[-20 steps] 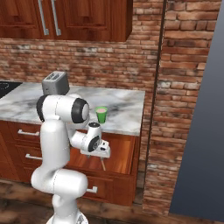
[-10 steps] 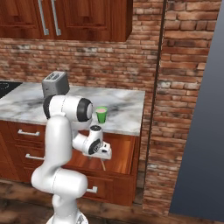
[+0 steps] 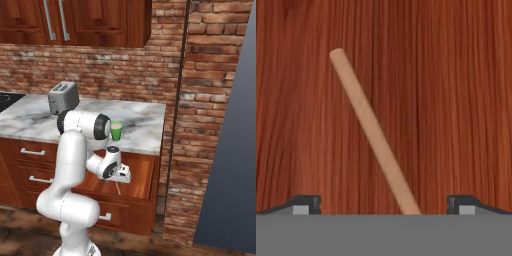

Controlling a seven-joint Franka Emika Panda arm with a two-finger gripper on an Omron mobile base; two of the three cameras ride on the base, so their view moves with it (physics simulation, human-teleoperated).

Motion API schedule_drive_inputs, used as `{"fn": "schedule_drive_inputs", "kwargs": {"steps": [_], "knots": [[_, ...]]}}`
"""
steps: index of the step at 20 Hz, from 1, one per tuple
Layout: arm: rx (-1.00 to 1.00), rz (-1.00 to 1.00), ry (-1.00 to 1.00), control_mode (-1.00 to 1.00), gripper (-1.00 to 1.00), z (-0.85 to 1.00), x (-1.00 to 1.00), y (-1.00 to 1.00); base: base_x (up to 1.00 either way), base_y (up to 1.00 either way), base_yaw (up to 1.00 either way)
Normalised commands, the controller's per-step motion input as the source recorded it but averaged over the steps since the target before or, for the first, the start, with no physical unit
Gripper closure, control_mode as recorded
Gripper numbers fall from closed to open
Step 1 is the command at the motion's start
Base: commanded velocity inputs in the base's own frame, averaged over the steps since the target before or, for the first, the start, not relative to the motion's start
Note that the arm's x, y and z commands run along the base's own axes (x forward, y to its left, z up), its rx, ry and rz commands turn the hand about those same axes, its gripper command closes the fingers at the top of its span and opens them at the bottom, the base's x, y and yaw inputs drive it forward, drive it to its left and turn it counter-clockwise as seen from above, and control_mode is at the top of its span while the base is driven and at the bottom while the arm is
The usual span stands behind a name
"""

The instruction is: Pick up the straw from the left drawer and put it inside the smoothie cup.

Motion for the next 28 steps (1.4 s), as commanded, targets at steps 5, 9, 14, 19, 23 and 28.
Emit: {"fn": "schedule_drive_inputs", "kwargs": {"steps": [5, 9, 14, 19, 23, 28], "knots": [[0.0, 0.01, -0.02, -1.0, -1.0, -0.16, 0.28, 0.0, 0.0, 0.0, 0.0], [0.0, 0.01, -0.03, -1.0, -1.0, -0.21, 0.13, 0.0, 0.0, 0.0, 0.0], [0.0, 0.02, -0.08, -1.0, 1.0, -0.41, 0.0, 0.0, 0.0, 0.0, 0.0], [0.0, 0.04, -0.1, -1.0, 1.0, -0.46, 0.0, 0.0, 0.0, 0.0, 0.0], [0.0, 0.03, -0.09, -1.0, 1.0, -0.3, 0.0, 0.0, 0.0, 0.0, 0.0], [0.0, 0.01, -0.04, -1.0, 1.0, -0.23, -0.35, 0.13, 0.0, 0.0, 0.0]]}}
